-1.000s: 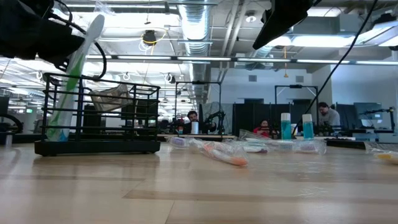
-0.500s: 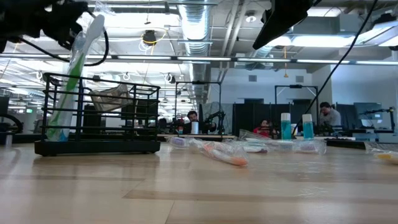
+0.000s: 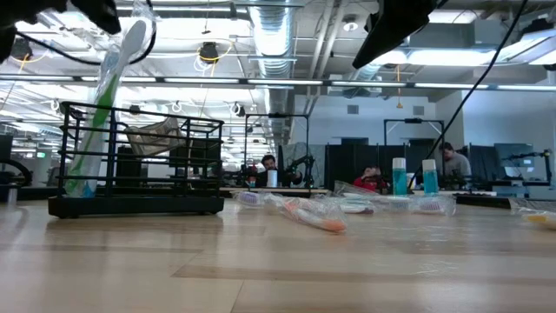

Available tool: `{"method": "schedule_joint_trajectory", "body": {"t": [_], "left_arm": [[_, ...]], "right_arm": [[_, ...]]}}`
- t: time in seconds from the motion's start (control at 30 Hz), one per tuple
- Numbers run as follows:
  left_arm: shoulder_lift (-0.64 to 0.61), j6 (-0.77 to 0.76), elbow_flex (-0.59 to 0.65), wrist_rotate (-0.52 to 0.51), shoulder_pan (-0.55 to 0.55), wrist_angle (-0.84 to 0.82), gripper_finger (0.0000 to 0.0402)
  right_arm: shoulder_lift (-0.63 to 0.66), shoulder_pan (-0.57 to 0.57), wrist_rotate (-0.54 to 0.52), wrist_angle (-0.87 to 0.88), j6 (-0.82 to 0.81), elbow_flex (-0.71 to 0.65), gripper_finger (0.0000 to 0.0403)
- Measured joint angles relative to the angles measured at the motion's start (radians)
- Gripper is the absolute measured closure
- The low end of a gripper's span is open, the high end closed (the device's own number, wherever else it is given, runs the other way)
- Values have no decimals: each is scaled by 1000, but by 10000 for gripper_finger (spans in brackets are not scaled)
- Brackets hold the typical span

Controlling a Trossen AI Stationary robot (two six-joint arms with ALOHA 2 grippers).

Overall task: Pick & Place toothbrushing station
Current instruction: Put the left orange toothbrush into the bottom left section of the mesh organizer

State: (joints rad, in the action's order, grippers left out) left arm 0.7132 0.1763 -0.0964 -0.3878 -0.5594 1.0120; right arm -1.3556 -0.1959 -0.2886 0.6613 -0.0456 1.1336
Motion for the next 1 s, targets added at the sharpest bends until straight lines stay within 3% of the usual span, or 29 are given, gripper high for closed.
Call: {"method": "schedule_joint_trajectory", "body": {"t": [0.3, 0.47, 0.67, 0.83, 1.0], "left_arm": [[16, 0, -89, 3, 191, -124, 294], [15, -16, -133, 134, 319, -150, 311], [16, -34, -153, 162, 487, -198, 320], [16, -99, -153, 291, 632, -214, 321], [15, -205, -153, 429, 727, -222, 321]], "right_arm": [[0, 0, 0, -3, -7, 0, 285], [0, 0, 0, -4, -8, 0, 285], [-21, 3, 0, -30, -25, 0, 285], [-85, 14, 3, -44, -30, -1, 285], [-173, 42, 109, -128, -66, -1, 285]]}}
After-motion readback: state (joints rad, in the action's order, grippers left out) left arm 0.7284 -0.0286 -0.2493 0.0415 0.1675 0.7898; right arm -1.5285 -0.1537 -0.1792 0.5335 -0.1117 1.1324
